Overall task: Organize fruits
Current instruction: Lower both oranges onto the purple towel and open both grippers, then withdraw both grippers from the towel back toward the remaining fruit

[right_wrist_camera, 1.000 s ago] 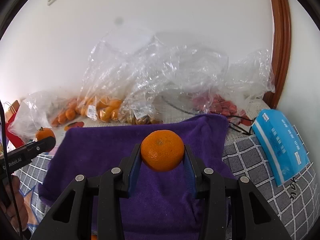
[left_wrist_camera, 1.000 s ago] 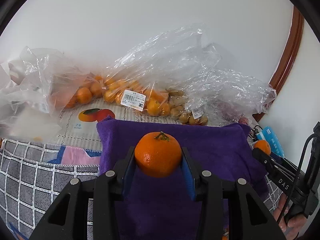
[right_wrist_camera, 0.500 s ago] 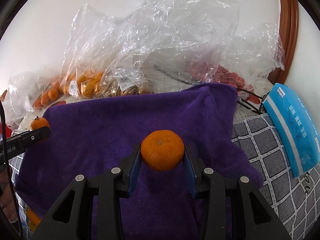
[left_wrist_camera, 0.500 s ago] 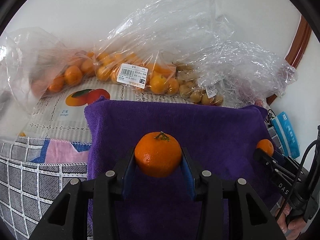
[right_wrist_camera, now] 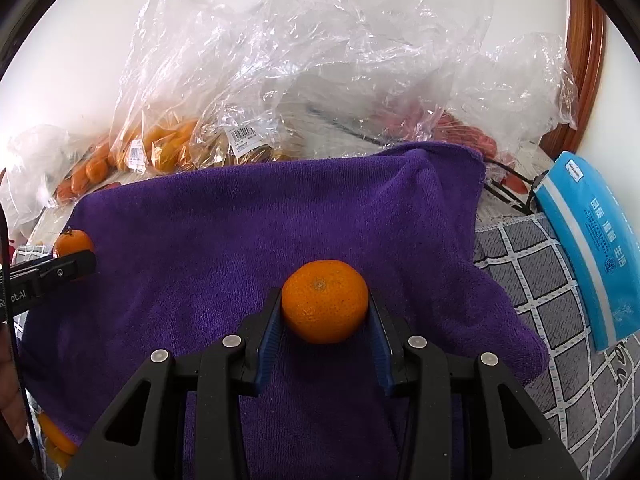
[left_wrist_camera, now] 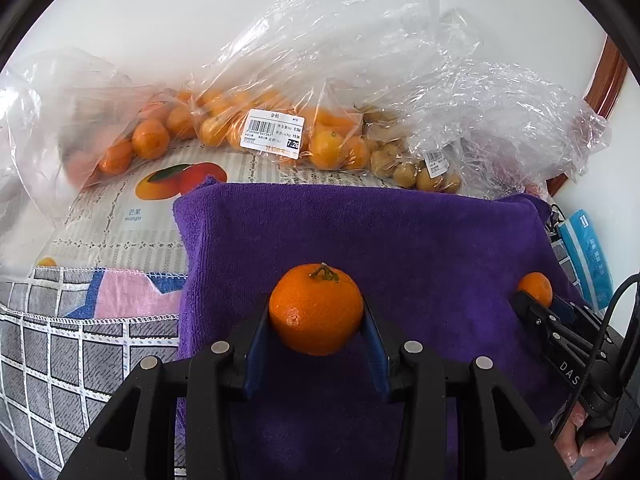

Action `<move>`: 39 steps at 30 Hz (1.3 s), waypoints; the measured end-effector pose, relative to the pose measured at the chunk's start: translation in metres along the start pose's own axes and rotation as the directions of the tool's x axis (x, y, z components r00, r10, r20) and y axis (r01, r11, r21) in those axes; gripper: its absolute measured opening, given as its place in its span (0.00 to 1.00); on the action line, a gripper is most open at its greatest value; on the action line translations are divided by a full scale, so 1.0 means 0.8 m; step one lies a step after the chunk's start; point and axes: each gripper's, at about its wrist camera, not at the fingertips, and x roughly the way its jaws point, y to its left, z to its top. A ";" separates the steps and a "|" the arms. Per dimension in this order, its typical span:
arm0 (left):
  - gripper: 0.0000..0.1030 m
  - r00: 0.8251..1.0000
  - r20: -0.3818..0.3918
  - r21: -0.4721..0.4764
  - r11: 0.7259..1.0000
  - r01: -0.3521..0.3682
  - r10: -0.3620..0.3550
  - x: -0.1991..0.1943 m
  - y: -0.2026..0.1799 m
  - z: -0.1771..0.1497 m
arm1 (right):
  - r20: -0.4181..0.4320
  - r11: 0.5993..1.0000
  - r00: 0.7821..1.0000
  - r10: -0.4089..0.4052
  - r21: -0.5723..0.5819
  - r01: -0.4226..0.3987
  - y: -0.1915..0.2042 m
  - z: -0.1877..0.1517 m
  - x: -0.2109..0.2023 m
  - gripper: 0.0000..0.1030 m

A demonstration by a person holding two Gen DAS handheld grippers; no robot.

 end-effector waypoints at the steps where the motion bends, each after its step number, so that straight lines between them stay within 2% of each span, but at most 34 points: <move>1: 0.40 1.000 -0.001 0.000 1.000 -0.003 0.003 0.000 0.001 -0.001 | 0.000 1.000 1.000 -0.002 -0.001 0.002 0.000 0.000 0.000 0.39; 10: 0.40 0.999 -0.038 -0.001 1.000 0.001 -0.001 0.007 0.001 -0.005 | -0.003 1.000 1.000 -0.004 -0.003 0.004 0.002 0.000 0.002 0.40; 12: 0.44 0.999 -0.032 -0.006 1.000 -0.006 0.006 0.005 0.000 -0.005 | 0.000 1.000 1.000 0.009 0.000 -0.009 0.002 0.000 0.001 0.40; 14: 0.49 0.999 -0.033 -0.009 1.000 -0.022 0.022 0.001 0.000 -0.004 | 0.006 1.000 1.000 0.009 -0.005 -0.009 0.003 0.001 -0.002 0.45; 17: 0.51 0.999 -0.028 0.005 0.999 -0.036 0.037 -0.017 -0.001 -0.005 | 0.028 1.000 1.000 0.004 -0.018 -0.004 0.008 0.005 -0.016 0.51; 21: 0.55 0.998 0.015 0.015 0.998 -0.058 0.057 -0.055 0.000 -0.011 | 0.091 1.000 0.996 -0.019 -0.009 0.020 0.011 0.010 -0.054 0.63; 25: 0.54 0.993 0.106 0.027 0.998 -0.061 0.058 -0.108 0.002 -0.030 | 0.152 0.999 0.988 -0.035 0.009 0.034 0.018 0.006 -0.103 0.63; 32: 0.54 0.975 0.208 0.073 0.993 -0.092 0.075 -0.183 0.001 -0.080 | 0.182 0.999 0.983 -0.028 -0.015 0.031 0.039 -0.026 -0.175 0.63; 36: 0.54 0.962 0.256 0.056 0.992 -0.112 0.094 -0.213 0.007 -0.114 | 0.204 1.000 0.979 -0.022 0.013 0.019 0.043 -0.056 -0.210 0.63; 39: 0.54 0.965 0.251 0.022 0.996 -0.089 0.080 -0.226 0.015 -0.140 | 0.180 1.000 0.984 0.002 0.028 -0.007 0.046 -0.072 -0.223 0.63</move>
